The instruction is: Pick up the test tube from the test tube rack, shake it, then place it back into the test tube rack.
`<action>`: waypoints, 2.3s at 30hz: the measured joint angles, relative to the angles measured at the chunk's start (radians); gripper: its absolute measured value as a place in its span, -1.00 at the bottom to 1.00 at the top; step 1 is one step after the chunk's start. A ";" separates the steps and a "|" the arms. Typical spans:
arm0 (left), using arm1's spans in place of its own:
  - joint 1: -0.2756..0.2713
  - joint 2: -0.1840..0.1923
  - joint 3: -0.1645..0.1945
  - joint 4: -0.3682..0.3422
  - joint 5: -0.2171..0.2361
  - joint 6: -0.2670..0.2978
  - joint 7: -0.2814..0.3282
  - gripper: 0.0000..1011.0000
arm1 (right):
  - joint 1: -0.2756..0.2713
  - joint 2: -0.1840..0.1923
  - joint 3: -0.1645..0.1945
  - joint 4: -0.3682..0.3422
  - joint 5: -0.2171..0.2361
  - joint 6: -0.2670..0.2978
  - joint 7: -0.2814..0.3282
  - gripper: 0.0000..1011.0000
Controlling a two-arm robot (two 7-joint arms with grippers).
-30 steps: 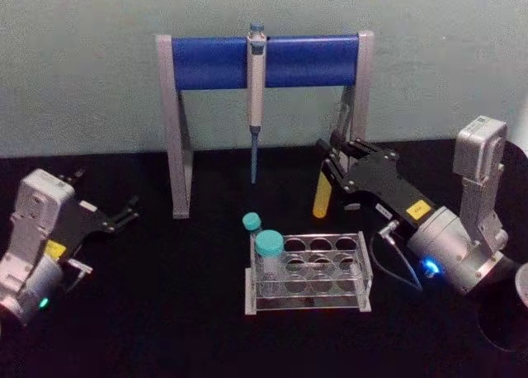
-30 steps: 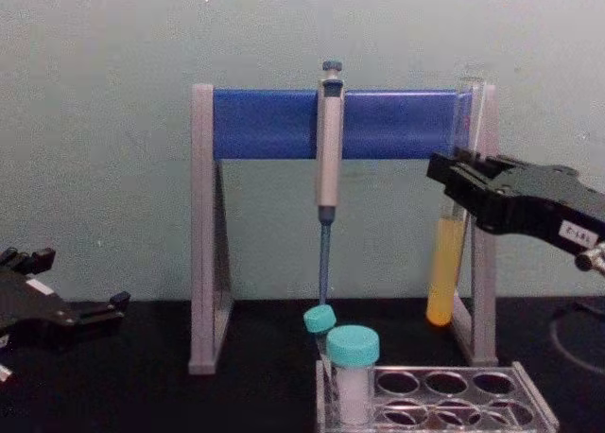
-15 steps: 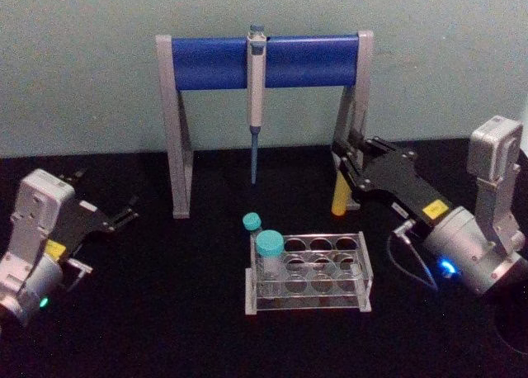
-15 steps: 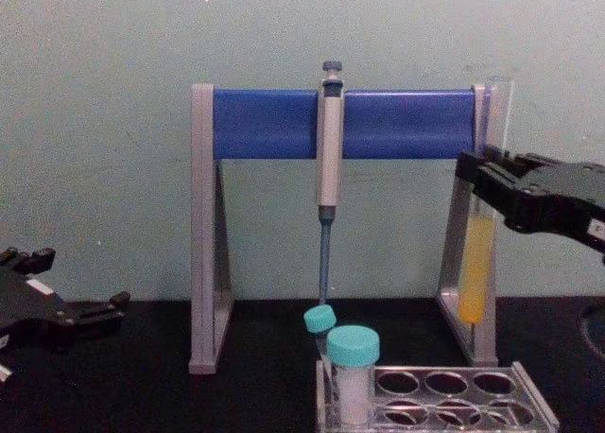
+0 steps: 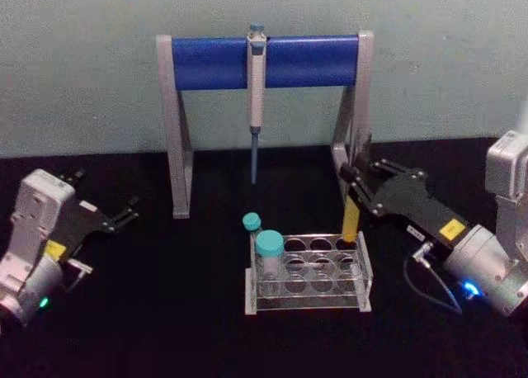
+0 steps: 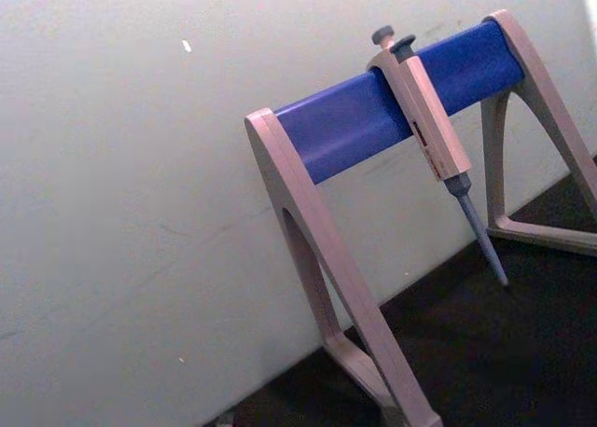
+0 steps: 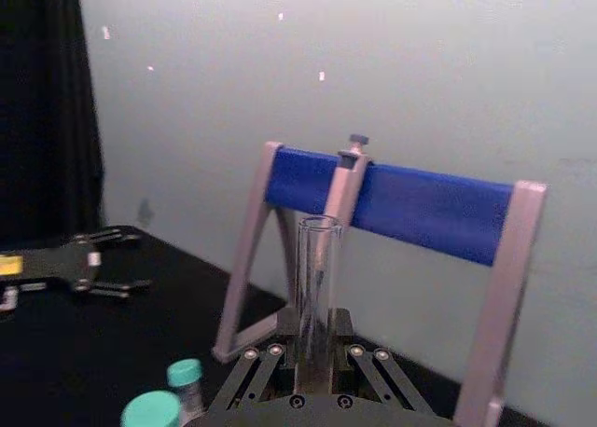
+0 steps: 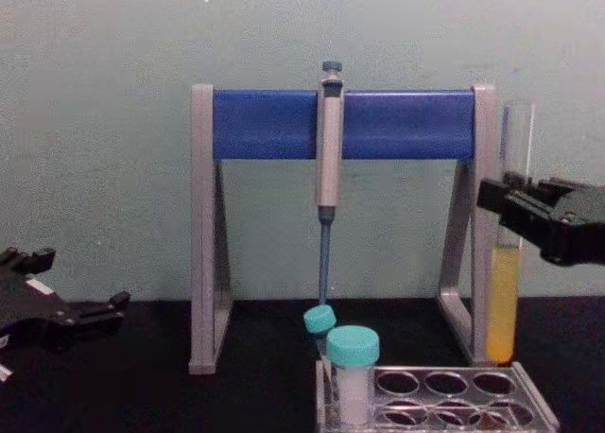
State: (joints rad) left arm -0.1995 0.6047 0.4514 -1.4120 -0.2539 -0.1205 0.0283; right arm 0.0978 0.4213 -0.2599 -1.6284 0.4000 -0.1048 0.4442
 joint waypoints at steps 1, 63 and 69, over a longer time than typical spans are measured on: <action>0.000 0.000 0.000 0.000 0.000 0.000 0.000 1.00 | -0.002 0.003 -0.001 -0.002 0.008 0.004 0.007 -0.55; 0.000 0.000 0.000 0.000 0.000 0.000 0.000 1.00 | 0.093 -0.062 -0.062 0.108 0.020 -0.052 0.005 -0.55; 0.000 0.000 0.000 0.000 0.000 0.000 0.000 1.00 | 0.092 -0.063 -0.061 0.108 0.021 -0.052 0.007 -0.55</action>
State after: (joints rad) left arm -0.1996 0.6047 0.4513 -1.4120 -0.2539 -0.1206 0.0283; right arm 0.1894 0.3584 -0.3211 -1.5206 0.4208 -0.1569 0.4508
